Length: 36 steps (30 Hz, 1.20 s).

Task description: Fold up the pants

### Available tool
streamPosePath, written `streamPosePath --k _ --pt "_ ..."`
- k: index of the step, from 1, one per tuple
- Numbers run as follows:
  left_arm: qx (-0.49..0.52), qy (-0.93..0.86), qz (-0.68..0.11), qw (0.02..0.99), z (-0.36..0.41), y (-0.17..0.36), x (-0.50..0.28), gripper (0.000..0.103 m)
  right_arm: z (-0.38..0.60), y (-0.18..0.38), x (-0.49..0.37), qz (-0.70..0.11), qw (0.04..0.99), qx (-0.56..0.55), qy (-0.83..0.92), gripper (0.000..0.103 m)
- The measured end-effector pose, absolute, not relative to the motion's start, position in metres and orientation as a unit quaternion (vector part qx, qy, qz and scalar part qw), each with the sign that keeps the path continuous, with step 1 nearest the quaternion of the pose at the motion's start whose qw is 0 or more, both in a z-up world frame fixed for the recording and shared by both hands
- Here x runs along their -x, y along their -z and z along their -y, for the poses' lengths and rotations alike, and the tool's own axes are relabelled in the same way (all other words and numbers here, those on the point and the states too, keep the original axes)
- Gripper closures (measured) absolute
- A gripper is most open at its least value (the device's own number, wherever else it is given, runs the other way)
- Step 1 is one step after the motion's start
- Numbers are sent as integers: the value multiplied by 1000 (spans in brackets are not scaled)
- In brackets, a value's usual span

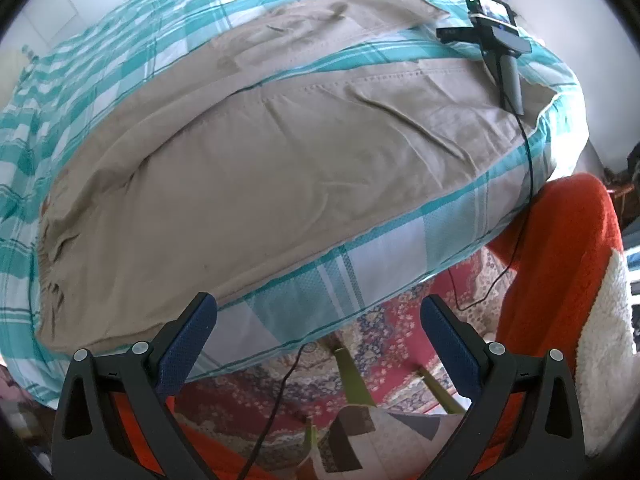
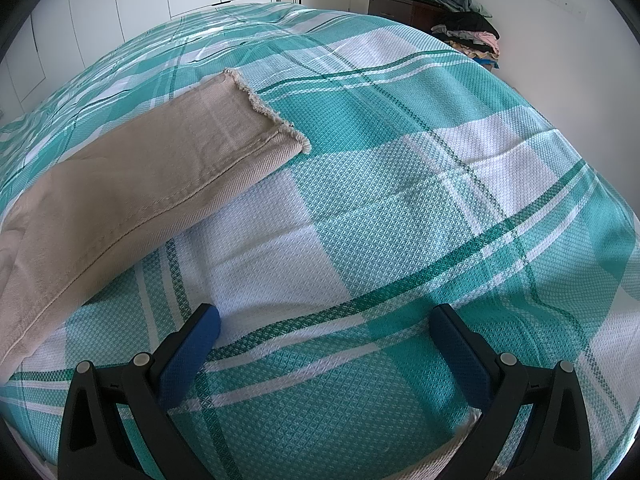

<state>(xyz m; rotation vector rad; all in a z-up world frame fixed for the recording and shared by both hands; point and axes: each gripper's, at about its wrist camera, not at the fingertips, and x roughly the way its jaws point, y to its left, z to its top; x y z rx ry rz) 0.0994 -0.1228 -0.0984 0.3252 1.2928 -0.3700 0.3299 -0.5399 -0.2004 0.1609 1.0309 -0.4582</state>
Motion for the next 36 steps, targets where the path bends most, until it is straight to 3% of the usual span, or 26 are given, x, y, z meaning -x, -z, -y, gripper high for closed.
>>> streamPosePath --k 36 --pt "-147 143 -601 772 116 103 -107 1 540 201 -330 -488 842 -76 217 0"
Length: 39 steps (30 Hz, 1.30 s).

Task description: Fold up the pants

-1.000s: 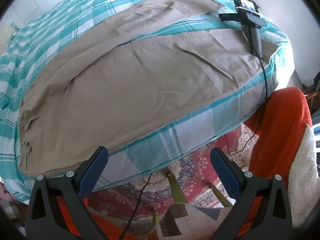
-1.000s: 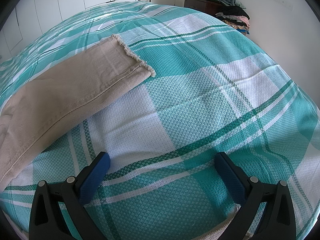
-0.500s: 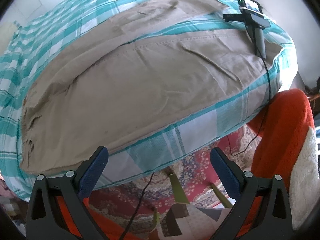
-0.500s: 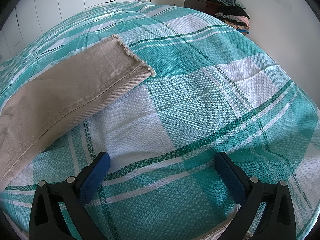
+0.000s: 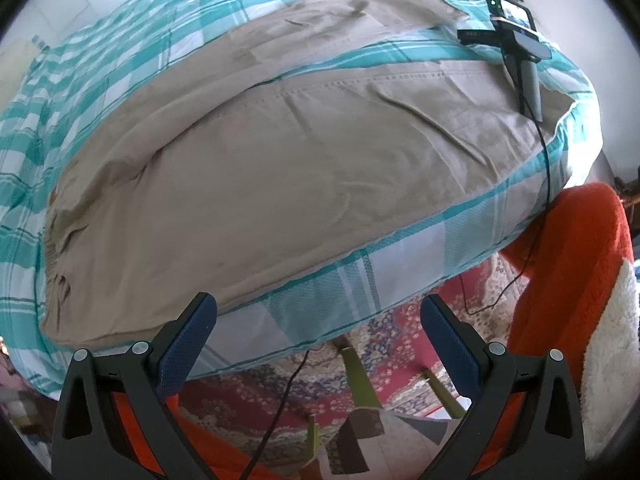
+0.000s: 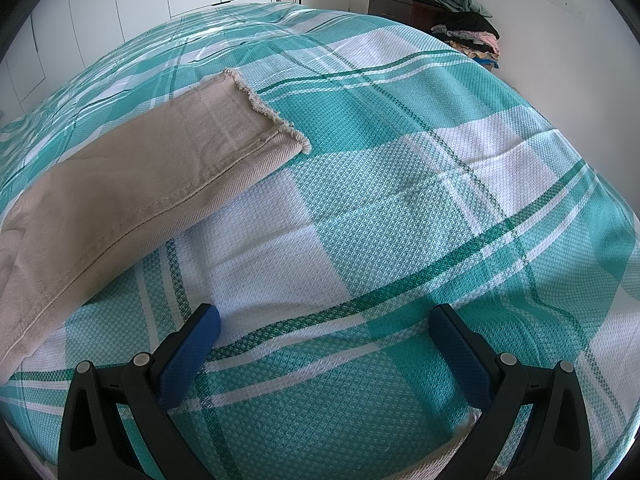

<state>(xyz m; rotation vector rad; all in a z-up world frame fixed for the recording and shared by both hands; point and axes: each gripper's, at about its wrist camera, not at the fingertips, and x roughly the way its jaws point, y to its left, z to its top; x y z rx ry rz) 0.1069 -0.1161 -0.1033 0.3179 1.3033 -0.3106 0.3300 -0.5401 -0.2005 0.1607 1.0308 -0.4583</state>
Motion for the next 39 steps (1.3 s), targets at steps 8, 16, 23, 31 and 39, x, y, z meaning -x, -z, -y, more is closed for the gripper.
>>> streamPosePath --k 8,16,23,31,39 --pt "-149 141 -604 770 116 107 -109 1 540 201 -330 -488 842 -76 217 0" --pt "-151 141 -610 765 119 110 -111 1 540 201 -330 -488 842 -76 217 0" --pt "-146 142 -608 768 117 110 -112 1 540 201 -330 -488 842 -76 217 0" --pt "-114 137 -601 779 99 109 -113 1 540 201 -330 -488 842 -76 217 0" --pt "-91 103 -552 822 49 85 -150 1 540 201 -330 -488 842 -76 217 0"
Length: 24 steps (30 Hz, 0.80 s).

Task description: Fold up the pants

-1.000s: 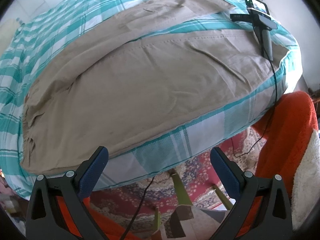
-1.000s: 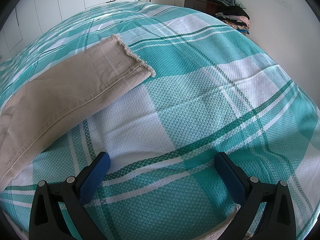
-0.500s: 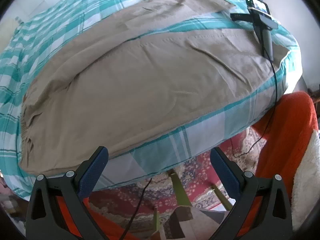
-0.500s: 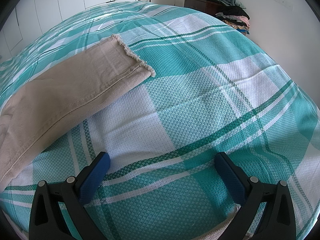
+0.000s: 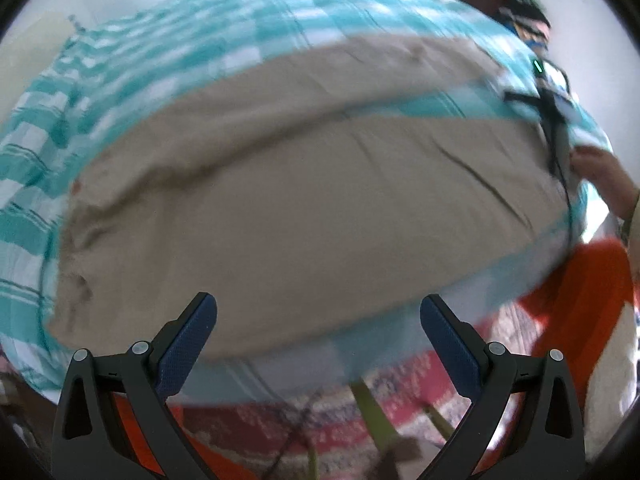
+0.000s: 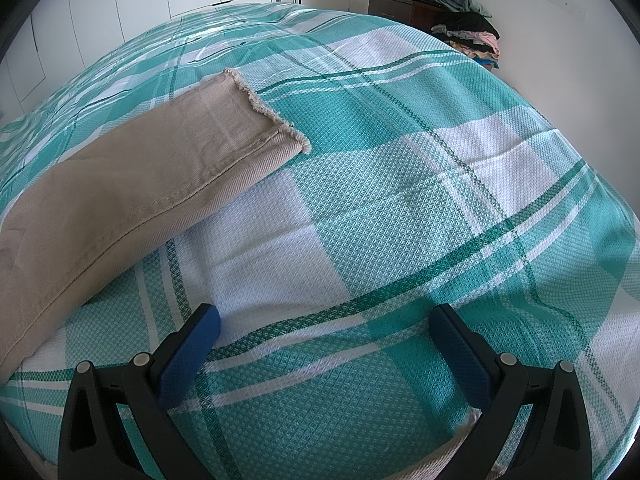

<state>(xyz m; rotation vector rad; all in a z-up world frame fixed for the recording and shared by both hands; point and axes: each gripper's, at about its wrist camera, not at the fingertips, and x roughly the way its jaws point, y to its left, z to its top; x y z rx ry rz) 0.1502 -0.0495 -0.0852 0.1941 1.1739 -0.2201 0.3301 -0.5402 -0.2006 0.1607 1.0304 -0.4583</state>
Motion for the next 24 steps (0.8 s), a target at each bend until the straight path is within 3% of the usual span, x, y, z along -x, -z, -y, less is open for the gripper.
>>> streamPosePath --k 6,10,14,19,24 --pt "-45 54 -501 863 -2 90 -256 1 540 201 -330 -487 843 -77 217 0" --pt "-32 -3 -493 869 -22 139 -332 1 539 201 -334 -493 839 -74 219 0" --pt "-56 -44 -570 818 -42 224 -354 0 541 201 -335 -496 838 -79 213 0" --pt "-110 -12 -534 838 -44 204 -309 1 551 180 -337 -568 806 -92 142 1" --pt "-25 4 -500 866 -48 165 -325 1 505 110 -340 -524 842 -130 25 1"
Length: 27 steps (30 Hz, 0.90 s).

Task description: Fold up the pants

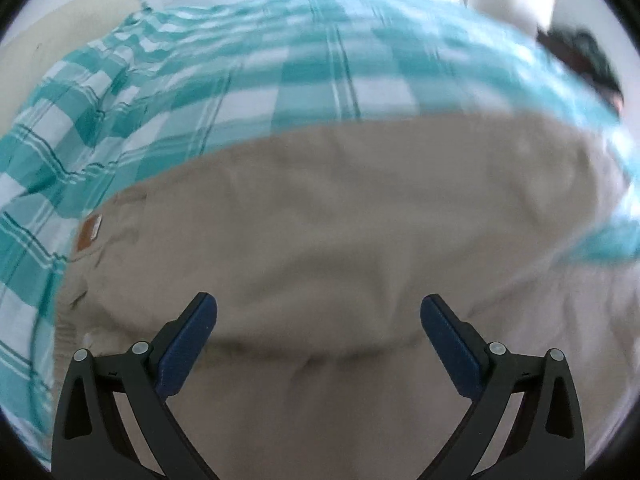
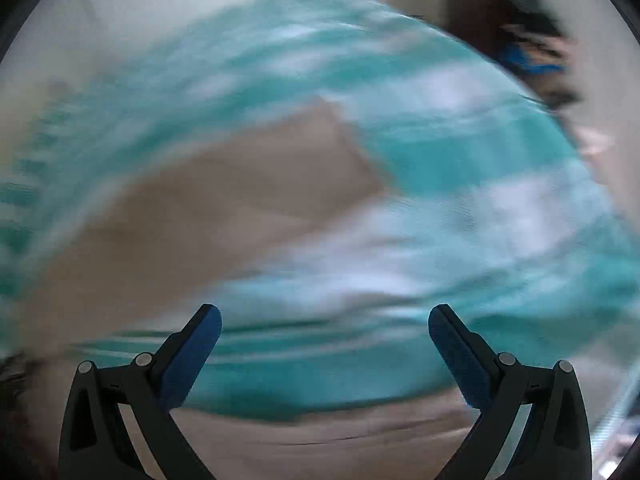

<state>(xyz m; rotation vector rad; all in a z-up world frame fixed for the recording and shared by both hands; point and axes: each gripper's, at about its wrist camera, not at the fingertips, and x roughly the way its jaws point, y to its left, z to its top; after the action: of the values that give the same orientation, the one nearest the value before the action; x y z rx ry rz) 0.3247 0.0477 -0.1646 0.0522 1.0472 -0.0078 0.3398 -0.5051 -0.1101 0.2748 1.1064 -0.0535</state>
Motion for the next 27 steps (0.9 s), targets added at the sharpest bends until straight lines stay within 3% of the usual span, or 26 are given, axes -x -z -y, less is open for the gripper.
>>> streamPosePath --k 5,7,12,14,19,22,27 --pt "-3 -48 -494 868 -47 196 -368 1 384 108 -391 -513 785 -284 -200 0" --pt "15 -57 -522 851 -55 221 -376 0 318 132 -415 -534 760 -272 -251 0" --pt "16 -33 -479 877 -59 234 -357 1 229 192 -453 -570 744 -199 -286 0" --pt "15 -33 -475 879 -59 237 -358 1 250 200 -472 -557 759 -191 -278 2" --pt "20 -30 -464 885 -62 242 -355 1 407 195 -505 -514 819 -211 -144 5" --pt "20 -31 -461 887 -60 241 -355 1 537 187 -494 -499 834 -234 34 4" --pt "19 -32 -459 888 -58 243 -356 1 626 171 -452 -494 823 -247 131 4"
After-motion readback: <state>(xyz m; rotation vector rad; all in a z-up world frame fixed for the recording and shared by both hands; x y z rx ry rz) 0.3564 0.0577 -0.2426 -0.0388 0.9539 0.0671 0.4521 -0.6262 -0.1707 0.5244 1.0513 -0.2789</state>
